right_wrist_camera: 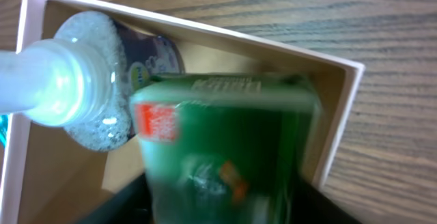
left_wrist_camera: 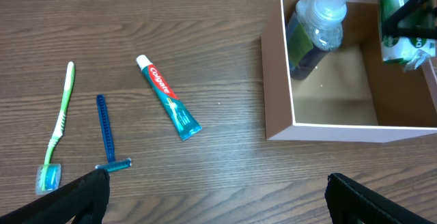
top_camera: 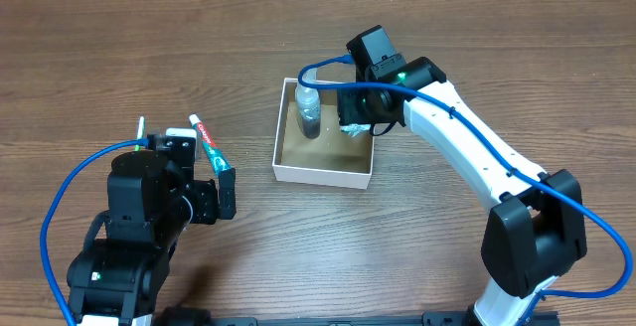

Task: Pack container
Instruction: 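Move the Dettol box into the white box and release it, then withdraw the right gripper to the right side of the table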

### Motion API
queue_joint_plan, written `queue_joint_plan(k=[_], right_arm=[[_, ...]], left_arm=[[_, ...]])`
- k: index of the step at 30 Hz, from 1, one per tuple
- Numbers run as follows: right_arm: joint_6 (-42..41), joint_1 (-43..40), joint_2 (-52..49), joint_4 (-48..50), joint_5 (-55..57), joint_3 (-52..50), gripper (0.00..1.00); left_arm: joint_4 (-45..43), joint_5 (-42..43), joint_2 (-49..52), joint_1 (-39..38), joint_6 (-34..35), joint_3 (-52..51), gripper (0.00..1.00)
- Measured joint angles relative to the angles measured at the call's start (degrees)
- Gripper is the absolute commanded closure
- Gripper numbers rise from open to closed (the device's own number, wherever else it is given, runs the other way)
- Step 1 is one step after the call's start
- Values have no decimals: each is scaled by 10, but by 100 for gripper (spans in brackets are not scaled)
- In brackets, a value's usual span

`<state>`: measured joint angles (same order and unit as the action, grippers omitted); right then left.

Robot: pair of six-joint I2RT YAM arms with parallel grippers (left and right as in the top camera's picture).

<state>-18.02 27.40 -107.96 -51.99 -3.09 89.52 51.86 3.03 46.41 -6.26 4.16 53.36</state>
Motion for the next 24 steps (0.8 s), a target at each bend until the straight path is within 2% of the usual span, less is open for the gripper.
queue_joint_plan(k=[2, 7, 9, 11, 12, 13, 17, 24], right_arm=[[2, 0, 0, 3, 2, 0, 16], [2, 0, 0, 0, 17, 0, 27], [2, 0, 0, -3, 36, 0, 44], [-3, 0, 8, -4, 68, 0, 67], [-11, 0, 16, -3, 86, -1, 82], [-14, -1, 32, -1, 111, -1, 91], [-25, -24, 72, 2, 154, 0, 96], [-27, -49, 19, 0, 148, 0, 96]], left_arm=[[1, 0, 0, 0, 0, 0, 0], [1, 0, 0, 0, 0, 0, 0], [4, 0, 0, 0, 0, 0, 0], [5, 0, 0, 0, 0, 0, 0], [5, 0, 0, 0, 0, 0, 0], [5, 0, 0, 0, 0, 0, 0], [5, 0, 0, 0, 0, 0, 0], [5, 0, 0, 0, 0, 0, 0]])
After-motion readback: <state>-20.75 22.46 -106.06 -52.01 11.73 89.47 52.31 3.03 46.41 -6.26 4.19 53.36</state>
